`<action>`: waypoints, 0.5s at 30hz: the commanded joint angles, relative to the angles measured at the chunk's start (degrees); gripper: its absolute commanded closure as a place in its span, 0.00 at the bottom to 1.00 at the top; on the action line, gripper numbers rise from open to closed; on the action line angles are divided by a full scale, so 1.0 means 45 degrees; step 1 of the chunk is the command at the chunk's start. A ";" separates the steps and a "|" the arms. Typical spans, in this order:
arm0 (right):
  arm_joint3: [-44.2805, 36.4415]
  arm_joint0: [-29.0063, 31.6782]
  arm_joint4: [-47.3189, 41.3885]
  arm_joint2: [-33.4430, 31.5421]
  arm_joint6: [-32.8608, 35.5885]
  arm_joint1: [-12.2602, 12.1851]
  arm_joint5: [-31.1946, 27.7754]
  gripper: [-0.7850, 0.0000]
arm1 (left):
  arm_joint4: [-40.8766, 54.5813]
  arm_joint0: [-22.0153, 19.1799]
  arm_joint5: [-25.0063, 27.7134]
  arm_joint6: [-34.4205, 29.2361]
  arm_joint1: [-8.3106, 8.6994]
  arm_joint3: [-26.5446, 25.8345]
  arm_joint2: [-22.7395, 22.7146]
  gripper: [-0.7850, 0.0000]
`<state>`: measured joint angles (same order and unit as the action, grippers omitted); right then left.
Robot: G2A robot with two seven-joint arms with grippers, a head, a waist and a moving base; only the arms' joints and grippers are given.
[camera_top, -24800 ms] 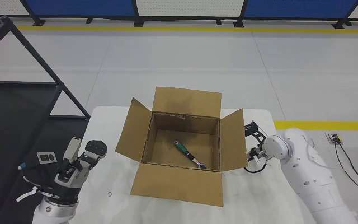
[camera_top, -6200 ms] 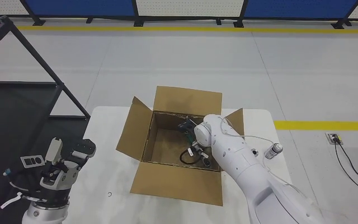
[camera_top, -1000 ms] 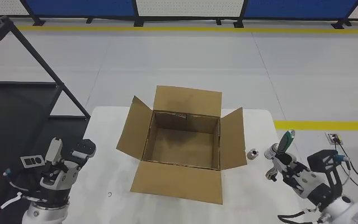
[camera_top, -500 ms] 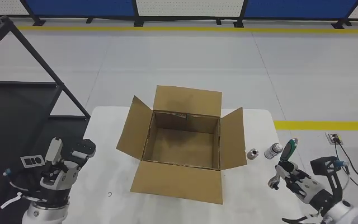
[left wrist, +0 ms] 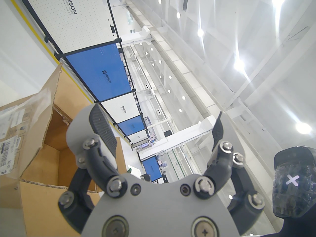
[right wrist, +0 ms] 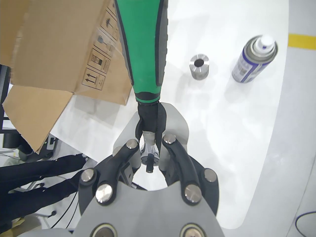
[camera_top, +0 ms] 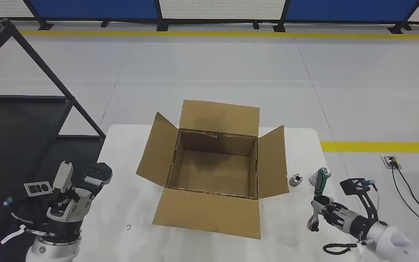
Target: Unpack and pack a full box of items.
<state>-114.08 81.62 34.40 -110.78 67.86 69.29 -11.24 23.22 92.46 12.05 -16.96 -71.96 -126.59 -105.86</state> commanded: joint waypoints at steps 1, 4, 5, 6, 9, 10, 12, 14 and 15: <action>0.0556 -0.0411 0.0119 0.0151 0.0710 -0.0089 0.0158 1.00 | 0.0000 0.0000 0.0000 0.0000 0.0000 0.0000 0.0000 0.00; 0.1444 -0.1054 0.0322 0.0399 0.1448 -0.0228 0.0391 1.00 | 0.0000 0.0000 0.0000 0.0000 0.0000 0.0000 0.0000 0.00; 0.1723 -0.1233 0.0508 0.0482 0.1560 -0.0270 0.0505 1.00 | 0.0000 0.0000 0.0000 0.0000 0.0000 0.0000 0.0000 0.00; 0.1991 -0.1405 0.0861 0.0581 0.1624 -0.0308 0.0748 1.00 | 0.0000 0.0000 0.0000 0.0000 0.0000 0.0000 0.0000 0.00; 0.2686 -0.1932 0.1303 0.1143 0.1788 -0.0378 0.1161 1.00 | 0.0000 0.0000 0.0000 0.0000 0.0000 0.0000 0.0000 0.00; 0.2944 -0.2087 0.1366 0.1271 0.1875 -0.0410 0.1087 1.00 | 0.0000 0.0000 0.0000 0.0000 0.0000 0.0000 0.0000 0.00; 0.3459 -0.2390 0.1567 0.1507 0.2032 -0.0470 0.1066 1.00 | 0.0000 0.0000 0.0000 0.0000 0.0000 0.0000 0.0000 0.00; 0.3893 -0.2661 0.1634 0.1746 0.2202 -0.0526 0.0919 1.00 | 0.0000 0.0000 0.0000 0.0000 0.0000 0.0000 0.0000 0.00; 0.4071 -0.2769 0.1701 0.1847 0.2269 -0.0553 0.0902 1.00 | 0.0000 0.0000 0.0000 0.0000 0.0000 0.0000 0.0000 0.00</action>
<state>-96.42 69.53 41.88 -102.80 77.85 66.89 -7.12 23.22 92.46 12.05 -16.96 -71.96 -126.59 -105.86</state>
